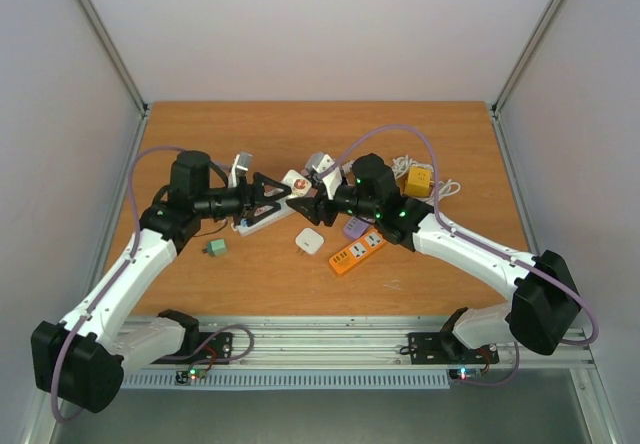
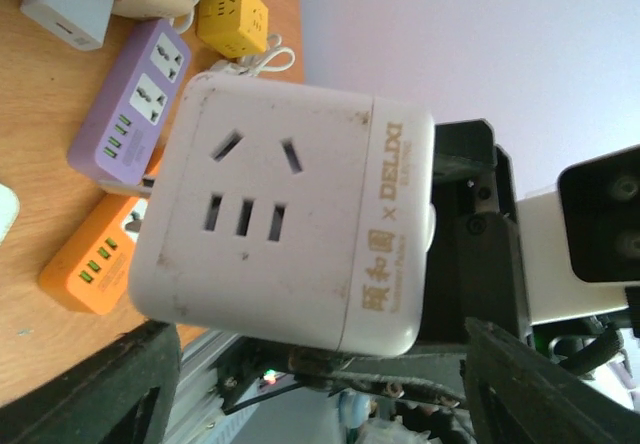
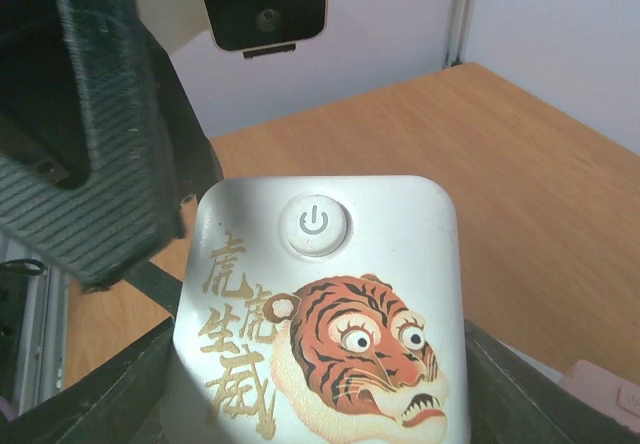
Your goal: Insert the plug
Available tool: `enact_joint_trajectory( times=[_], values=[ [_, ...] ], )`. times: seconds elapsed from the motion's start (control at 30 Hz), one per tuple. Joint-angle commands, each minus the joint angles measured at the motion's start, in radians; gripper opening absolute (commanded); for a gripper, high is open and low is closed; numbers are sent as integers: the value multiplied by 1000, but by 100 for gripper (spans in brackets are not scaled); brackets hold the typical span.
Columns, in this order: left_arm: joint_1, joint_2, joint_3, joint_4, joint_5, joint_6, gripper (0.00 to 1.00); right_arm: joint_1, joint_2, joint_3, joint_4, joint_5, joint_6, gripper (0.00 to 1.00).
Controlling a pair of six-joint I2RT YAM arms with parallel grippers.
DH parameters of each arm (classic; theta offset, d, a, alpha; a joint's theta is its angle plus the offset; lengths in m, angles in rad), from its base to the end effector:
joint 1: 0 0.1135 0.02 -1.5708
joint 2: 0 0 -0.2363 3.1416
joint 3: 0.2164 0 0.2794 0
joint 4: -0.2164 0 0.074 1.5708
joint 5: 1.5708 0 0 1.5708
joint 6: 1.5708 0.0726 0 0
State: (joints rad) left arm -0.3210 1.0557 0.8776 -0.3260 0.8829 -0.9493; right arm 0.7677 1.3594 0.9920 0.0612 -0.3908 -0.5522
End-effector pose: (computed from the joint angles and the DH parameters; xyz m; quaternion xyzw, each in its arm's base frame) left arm 0.2555 -0.1441 0.2718 -0.0340 0.8076 -0.5689 0.1518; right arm 0.2551 0.2846 0.2600 -0.5758 0.5548 0.2181 0.5596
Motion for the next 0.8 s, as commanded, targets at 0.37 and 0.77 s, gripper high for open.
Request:
enact_joint_trajectory(
  times=[0.37,0.77],
  values=[
    [-1,-18,-22,77,-140,-46,86,2,-36,20,66,-23,147,34],
    [1,8,-64,202,-83,-106,66,2,-35,8,55,-39,168,37]
  ],
)
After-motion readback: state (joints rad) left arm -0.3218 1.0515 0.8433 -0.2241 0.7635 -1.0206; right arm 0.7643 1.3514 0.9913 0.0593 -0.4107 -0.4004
